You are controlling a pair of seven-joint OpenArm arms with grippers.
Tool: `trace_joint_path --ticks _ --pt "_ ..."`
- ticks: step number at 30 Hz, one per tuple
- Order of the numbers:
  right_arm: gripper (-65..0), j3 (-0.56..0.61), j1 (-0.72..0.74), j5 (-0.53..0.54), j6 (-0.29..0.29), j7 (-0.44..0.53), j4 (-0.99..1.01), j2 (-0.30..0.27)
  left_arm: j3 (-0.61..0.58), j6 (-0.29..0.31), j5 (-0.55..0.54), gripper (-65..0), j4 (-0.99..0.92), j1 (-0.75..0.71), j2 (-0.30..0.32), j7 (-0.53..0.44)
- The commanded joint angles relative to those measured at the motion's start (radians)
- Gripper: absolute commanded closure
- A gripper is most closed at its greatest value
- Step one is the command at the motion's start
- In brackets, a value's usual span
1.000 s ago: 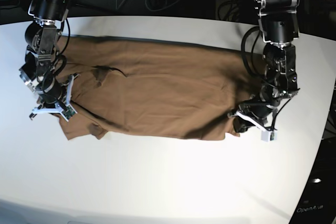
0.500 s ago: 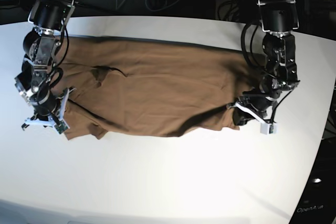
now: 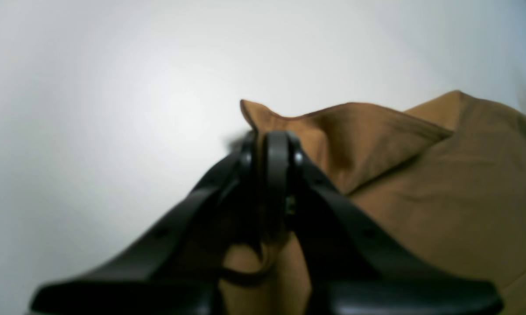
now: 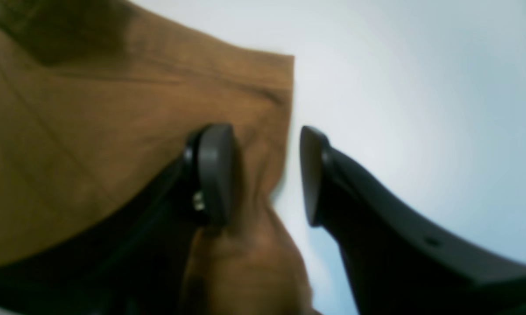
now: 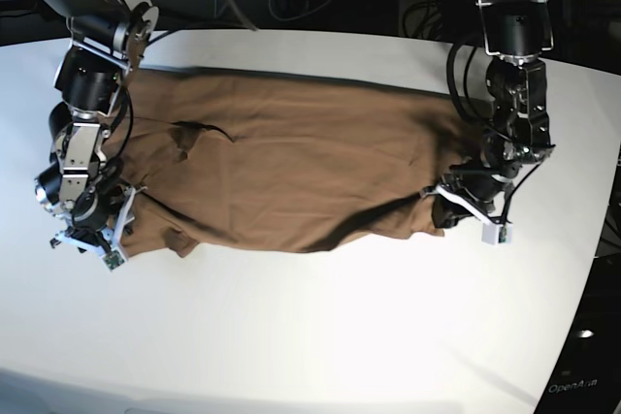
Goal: Fold the T-shirt properly
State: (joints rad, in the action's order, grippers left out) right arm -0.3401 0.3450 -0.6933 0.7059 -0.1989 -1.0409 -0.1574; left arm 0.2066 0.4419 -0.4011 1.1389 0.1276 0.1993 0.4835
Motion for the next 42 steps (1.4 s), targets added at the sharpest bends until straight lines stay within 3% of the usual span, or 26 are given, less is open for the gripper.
trace_joint_path --ticks 1,11,18,27,36,42 --pt "-26.1 -0.001 0.029 0.013 -0.008 0.020 -0.019 -0.012 0.003 0.008 -0.012 -3.6 0.017 0.019 0.009 -0.019" --pt "-26.8 0.000 0.035 0.013 -0.008 0.022 -0.011 -0.037 0.003 0.008 -0.012 -3.5 0.019 0.019 0.006 -0.019" --pt "-26.3 0.000 0.104 0.013 -0.008 0.023 0.176 -0.066 0.003 0.008 -0.012 -3.5 0.019 0.017 0.004 -0.019" --pt "-25.5 0.006 0.098 0.013 -0.008 0.025 0.198 -0.064 0.003 0.007 -0.012 -3.5 0.019 0.017 0.009 -0.019" --pt "-4.1 0.060 0.055 0.011 -0.008 0.025 0.198 -0.064 0.003 0.007 -0.012 -3.4 0.019 0.017 0.009 -0.019" --pt "-2.3 0.060 0.016 0.011 -0.008 0.025 0.118 -0.063 0.003 0.007 -0.012 -3.4 0.019 0.016 0.009 -0.019"
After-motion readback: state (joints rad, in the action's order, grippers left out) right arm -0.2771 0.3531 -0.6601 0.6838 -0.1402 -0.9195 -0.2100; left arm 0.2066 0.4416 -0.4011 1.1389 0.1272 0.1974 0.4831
